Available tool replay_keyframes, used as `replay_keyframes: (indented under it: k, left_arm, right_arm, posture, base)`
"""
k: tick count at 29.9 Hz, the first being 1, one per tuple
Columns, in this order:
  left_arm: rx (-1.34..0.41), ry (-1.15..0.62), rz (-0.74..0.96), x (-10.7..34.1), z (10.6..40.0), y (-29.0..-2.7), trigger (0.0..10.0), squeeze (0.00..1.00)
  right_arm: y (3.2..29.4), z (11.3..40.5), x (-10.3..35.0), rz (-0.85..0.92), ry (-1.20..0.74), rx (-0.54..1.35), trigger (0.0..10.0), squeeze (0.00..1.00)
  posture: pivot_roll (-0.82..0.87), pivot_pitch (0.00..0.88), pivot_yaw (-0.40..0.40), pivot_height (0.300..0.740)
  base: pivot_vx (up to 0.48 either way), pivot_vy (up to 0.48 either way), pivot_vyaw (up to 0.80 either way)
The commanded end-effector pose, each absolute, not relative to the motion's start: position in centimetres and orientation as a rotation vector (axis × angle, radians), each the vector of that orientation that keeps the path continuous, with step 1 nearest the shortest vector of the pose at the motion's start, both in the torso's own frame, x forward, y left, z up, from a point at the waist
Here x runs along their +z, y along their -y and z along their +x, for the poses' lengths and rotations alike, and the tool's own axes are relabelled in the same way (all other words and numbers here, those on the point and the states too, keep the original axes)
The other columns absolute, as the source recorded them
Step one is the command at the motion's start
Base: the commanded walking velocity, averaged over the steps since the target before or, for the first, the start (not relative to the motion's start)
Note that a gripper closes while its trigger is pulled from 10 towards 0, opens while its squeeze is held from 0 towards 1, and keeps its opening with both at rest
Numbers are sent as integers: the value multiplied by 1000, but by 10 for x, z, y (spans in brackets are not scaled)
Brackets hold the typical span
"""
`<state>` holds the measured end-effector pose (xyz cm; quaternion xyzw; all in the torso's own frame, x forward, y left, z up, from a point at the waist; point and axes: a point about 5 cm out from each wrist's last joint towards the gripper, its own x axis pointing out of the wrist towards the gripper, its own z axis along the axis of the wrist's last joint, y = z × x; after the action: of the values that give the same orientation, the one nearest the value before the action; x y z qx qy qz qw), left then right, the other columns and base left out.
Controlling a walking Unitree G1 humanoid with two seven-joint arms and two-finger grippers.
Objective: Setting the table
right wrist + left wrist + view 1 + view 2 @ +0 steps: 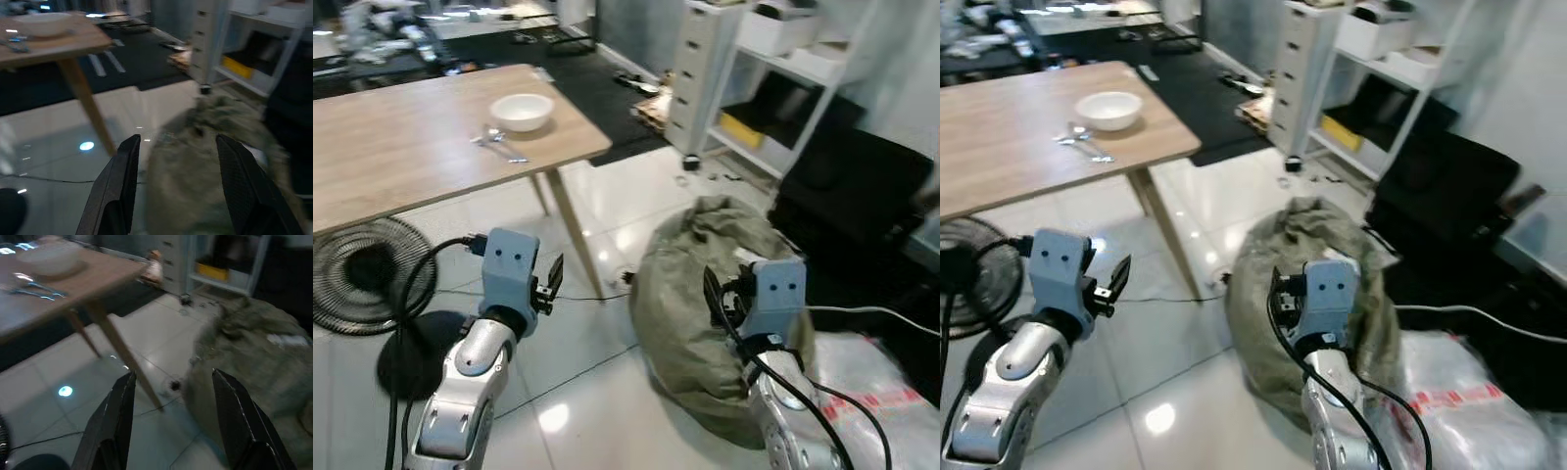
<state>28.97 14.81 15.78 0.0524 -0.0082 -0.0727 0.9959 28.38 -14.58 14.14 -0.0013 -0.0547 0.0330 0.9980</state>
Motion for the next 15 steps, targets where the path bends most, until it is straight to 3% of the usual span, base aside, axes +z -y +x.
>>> replay_keyframes:
  k: [1, 8, 15]
  left_arm:
    - [-131, -33, 123, 143, 288, -153, 10000, 0]
    - [-96, -230, 203, 90, 276, -176, 10000, 0]
    - [-85, -433, 238, 41, 256, -195, 10000, 0]
  right_arm:
    - [144, 281, 128, -14, 60, 87, 10000, 0]
    - [143, 271, 77, -84, -134, 204, 10000, 0]
    - [158, 255, 21, -113, -383, 151, 10000, 0]
  posture:
    - [4, 0, 66, 740]
    - [14, 0, 57, 740]
    - [12, 0, 55, 740]
  base:
    - [0, 0, -800]
    - [0, 0, -800]
    - [0, 0, -800]
